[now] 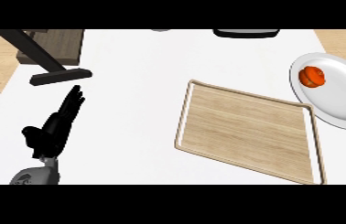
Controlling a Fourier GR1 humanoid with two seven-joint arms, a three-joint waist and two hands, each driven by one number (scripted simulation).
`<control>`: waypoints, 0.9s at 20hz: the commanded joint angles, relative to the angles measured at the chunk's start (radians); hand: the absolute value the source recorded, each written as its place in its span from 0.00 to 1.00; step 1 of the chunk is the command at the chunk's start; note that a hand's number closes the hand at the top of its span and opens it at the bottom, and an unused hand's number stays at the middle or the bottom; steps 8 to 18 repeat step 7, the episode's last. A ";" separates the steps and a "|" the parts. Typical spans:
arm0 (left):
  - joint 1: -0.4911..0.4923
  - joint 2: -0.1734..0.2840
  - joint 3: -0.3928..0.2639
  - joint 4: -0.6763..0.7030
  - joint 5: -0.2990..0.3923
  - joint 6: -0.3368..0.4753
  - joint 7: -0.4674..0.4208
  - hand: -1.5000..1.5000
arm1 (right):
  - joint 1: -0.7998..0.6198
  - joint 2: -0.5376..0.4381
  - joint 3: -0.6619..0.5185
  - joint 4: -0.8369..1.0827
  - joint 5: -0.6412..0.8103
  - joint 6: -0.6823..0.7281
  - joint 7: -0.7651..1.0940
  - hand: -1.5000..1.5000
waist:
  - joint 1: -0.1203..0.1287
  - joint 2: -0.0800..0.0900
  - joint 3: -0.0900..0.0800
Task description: Pick the squash from the tray and place it in the plate
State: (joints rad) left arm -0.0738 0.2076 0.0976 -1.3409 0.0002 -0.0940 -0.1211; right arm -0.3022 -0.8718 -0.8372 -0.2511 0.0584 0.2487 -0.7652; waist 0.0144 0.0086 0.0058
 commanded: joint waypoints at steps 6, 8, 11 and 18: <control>0.016 -0.016 -0.010 0.018 -0.015 -0.002 -0.042 0.50 | 0.068 -0.006 0.015 0.063 0.018 0.007 -0.136 0.00 | 0.004 0.001 0.001; -0.016 -0.018 -0.003 0.035 -0.013 0.009 -0.014 0.50 | 0.076 0.003 0.011 0.062 0.014 0.001 -0.162 0.00 | 0.001 0.002 0.002; -0.016 -0.018 -0.003 0.035 -0.013 0.009 -0.014 0.50 | 0.076 0.003 0.011 0.062 0.014 0.001 -0.162 0.00 | 0.001 0.002 0.002; -0.016 -0.018 -0.003 0.035 -0.013 0.009 -0.014 0.50 | 0.076 0.003 0.011 0.062 0.014 0.001 -0.162 0.00 | 0.001 0.002 0.002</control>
